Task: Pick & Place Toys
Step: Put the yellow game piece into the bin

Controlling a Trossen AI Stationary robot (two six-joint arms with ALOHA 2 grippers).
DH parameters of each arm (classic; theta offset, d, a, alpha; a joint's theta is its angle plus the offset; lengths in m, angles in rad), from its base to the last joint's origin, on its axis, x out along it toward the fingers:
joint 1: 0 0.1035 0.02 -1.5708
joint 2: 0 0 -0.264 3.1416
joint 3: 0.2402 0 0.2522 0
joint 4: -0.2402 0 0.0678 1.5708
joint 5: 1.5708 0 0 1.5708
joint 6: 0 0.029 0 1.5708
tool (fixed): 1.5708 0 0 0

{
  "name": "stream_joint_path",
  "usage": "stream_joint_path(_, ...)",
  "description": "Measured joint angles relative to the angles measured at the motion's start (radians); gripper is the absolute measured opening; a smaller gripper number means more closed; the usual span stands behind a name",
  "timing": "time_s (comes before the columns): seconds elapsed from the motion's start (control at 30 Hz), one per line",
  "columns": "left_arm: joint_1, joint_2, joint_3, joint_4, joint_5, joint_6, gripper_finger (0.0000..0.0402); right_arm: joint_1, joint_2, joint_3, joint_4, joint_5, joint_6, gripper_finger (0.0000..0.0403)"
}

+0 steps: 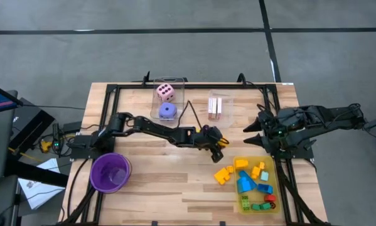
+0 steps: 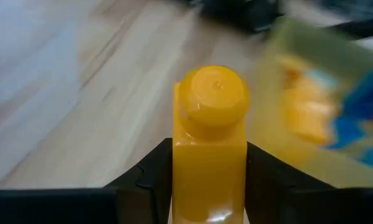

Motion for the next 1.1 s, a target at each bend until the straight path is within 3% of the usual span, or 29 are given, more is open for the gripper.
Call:
stream_joint_path(0.23,-0.024,-0.149,0.002,0.002,0.156,0.174,0.0134,0.0,0.0,0.0,0.003,-0.016,-0.125,0.0272)
stream_joint_path(0.43,-0.032,-0.234,0.003,0.007,0.155,0.212,0.0134,-0.001,0.065,0.0,0.072,-0.016,-0.213,0.0272)
stream_joint_path(0.67,-0.023,-0.232,0.003,0.004,0.139,0.21,0.0134,-0.012,0.184,0.0,0.223,-0.012,-0.286,0.0272)
stream_joint_path(1.1,-0.023,-0.228,0.003,0.003,0.14,0.208,0.0134,-0.022,0.255,0.0,0.228,-0.019,-0.286,0.0271)
